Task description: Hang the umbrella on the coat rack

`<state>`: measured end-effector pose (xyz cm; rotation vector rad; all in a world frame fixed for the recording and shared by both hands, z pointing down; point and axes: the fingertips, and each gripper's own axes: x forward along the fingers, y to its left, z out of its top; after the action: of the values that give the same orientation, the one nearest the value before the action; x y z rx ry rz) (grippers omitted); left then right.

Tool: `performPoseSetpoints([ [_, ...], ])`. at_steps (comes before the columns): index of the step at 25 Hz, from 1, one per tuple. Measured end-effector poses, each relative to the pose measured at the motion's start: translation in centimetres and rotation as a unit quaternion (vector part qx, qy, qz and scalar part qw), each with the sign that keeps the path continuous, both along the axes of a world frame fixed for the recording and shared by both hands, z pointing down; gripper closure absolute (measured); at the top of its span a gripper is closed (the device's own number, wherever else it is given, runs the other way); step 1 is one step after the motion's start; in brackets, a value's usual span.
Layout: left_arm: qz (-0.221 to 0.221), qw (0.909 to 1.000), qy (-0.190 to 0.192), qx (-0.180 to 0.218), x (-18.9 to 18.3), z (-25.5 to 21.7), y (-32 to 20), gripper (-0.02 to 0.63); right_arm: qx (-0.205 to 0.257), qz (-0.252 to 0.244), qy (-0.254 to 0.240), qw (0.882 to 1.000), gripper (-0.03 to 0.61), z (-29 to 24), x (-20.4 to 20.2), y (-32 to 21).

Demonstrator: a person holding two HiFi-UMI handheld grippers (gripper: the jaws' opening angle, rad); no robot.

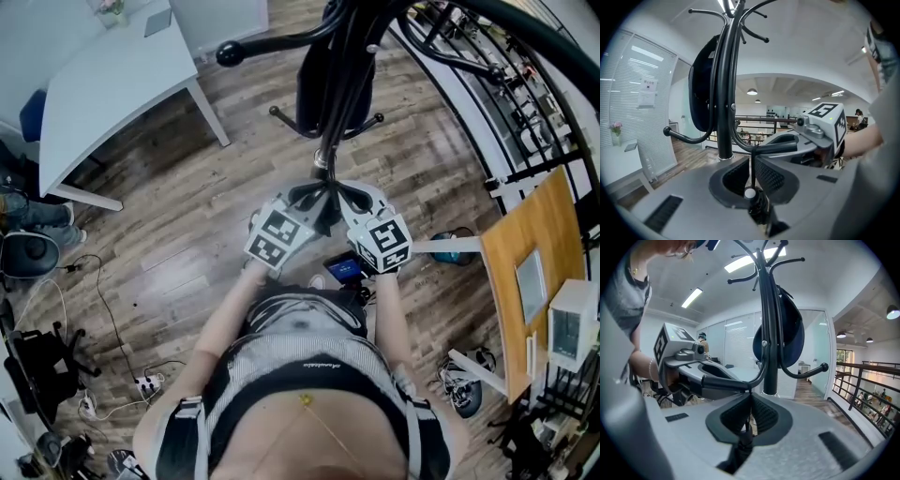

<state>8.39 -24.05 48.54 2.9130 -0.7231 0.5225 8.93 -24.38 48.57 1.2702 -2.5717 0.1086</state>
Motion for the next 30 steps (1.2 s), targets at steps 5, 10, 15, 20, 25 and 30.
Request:
performPoseSetpoints([
  [5, 0.000, 1.0000, -0.005, 0.004, 0.2, 0.1, -0.3, 0.597, 0.004, 0.003, 0.015, 1.000, 0.571, 0.0, 0.0, -0.3],
  [10, 0.004, 1.0000, -0.007, 0.001, 0.2, 0.1, -0.7, 0.600, 0.002, 0.000, 0.019, 1.000, 0.571, 0.0, 0.0, -0.8],
  [15, 0.005, 1.0000, -0.005, -0.002, 0.2, 0.1, -1.3, 0.600, 0.002, 0.000, 0.027, 1.000, 0.571, 0.0, 0.0, -1.5],
  [20, 0.006, 1.0000, -0.006, -0.003, 0.2, 0.1, -1.7, 0.600, 0.003, 0.003, 0.026, 1.000, 0.571, -0.1, 0.0, -1.8],
  [25, 0.005, 1.0000, -0.006, -0.001, 0.2, 0.1, -2.2, 0.600, 0.008, 0.004, 0.043, 0.999, 0.571, 0.1, -0.1, -2.2],
  [30, 0.005, 1.0000, -0.001, -0.002, 0.3, 0.2, -2.5, 0.600, 0.008, 0.008, 0.036, 0.999, 0.571, 0.1, 0.1, -2.4],
])
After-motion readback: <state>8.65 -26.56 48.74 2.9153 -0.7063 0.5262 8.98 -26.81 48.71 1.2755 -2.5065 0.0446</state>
